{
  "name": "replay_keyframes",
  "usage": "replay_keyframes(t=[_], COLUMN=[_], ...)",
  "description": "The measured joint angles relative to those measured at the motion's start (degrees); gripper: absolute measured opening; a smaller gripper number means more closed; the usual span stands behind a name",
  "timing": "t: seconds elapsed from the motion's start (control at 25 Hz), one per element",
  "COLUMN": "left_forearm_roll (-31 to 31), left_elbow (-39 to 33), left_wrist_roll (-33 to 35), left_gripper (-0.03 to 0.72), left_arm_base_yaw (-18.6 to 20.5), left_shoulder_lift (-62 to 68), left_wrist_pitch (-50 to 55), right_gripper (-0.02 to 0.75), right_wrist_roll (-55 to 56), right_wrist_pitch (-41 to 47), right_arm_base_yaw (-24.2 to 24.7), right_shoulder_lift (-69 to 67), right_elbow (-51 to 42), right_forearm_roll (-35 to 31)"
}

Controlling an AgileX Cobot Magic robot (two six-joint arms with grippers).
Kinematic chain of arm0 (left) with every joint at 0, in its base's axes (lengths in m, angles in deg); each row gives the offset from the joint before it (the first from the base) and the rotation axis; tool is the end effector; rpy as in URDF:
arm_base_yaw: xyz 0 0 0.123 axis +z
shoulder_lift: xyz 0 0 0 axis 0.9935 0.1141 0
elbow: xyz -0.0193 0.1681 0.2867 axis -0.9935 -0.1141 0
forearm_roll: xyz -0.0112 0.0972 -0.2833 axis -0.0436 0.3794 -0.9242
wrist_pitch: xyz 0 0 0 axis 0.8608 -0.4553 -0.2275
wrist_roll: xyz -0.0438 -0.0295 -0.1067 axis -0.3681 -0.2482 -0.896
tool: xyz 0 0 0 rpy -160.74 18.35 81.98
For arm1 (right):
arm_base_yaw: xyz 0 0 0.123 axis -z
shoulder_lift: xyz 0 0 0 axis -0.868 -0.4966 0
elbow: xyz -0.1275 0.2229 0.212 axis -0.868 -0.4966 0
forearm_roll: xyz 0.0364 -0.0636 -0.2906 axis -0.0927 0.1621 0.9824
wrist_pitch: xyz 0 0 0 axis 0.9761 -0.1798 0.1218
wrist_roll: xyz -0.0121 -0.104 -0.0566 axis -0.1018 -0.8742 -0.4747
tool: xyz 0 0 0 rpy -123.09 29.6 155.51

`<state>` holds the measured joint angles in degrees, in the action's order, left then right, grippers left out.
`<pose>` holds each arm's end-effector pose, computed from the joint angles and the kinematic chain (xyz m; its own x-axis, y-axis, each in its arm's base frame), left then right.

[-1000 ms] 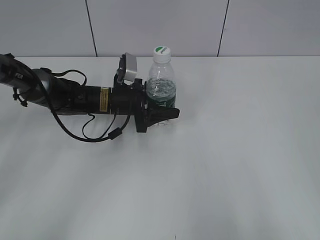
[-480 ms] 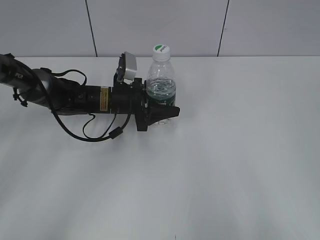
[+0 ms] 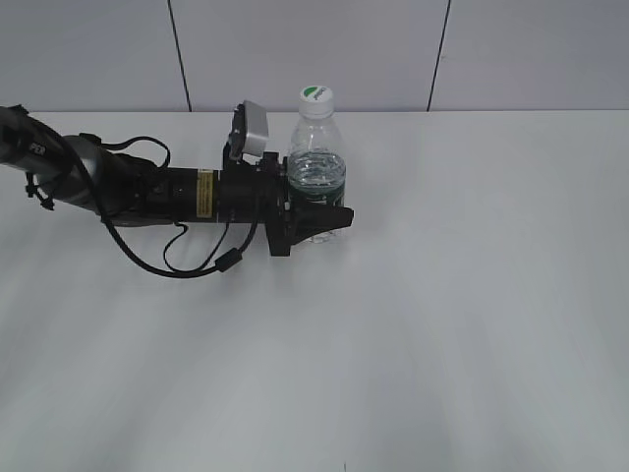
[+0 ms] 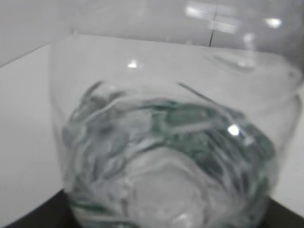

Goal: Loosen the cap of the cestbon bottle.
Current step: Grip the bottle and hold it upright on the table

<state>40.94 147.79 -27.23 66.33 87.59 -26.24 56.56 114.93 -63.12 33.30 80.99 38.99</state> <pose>0.4683 -0.2567 0.0572 -0.0862 0.1692 -0.9818 0.9904 0.1214 -0.0661 0.0098 0.0037 0.2921 -0.4367 -0.1343 -0.8895 -0.1238 0.9884 -0.0884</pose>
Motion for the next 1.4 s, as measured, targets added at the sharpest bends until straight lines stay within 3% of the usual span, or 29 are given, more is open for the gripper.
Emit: replay_keyframes(t=[0.2, 0.36, 0.72, 0.92, 1.24, 1.4], left_forearm_roll=[0.00, -0.09, -0.70, -0.91, -1.04, -0.99], left_elbow=[0.00, 0.00, 0.00, 0.00, 0.00, 0.00], left_wrist_roll=[0.00, 0.00, 0.00, 0.00, 0.00, 0.00], left_gripper=[0.410, 0.410, 0.410, 0.410, 0.410, 0.410], left_arm_base_yaw=[0.00, 0.00, 0.00, 0.00, 0.00, -0.06], left_shoulder_lift=[0.00, 0.00, 0.00, 0.00, 0.00, 0.00], left_wrist_pitch=[0.00, 0.00, 0.00, 0.02, -0.03, -0.03], right_gripper=[0.447, 0.447, 0.447, 0.447, 0.447, 0.447], right_wrist_roll=[3.38, 3.98, 4.23, 4.29, 4.33, 4.46], right_wrist_pitch=[-2.07, -4.30, -4.88, -5.08, -5.16, -0.59], right_arm_base_yaw=[0.00, 0.00, 0.00, 0.00, 0.00, 0.00], right_shoulder_lift=[-1.59, -11.39, -42.61, -59.65, -73.20, -78.19], right_elbow=[1.38, 4.23, 20.15, 29.05, 41.95, 48.36], right_forearm_roll=[0.53, 0.90, 1.05, -2.02, -6.80, -7.88])
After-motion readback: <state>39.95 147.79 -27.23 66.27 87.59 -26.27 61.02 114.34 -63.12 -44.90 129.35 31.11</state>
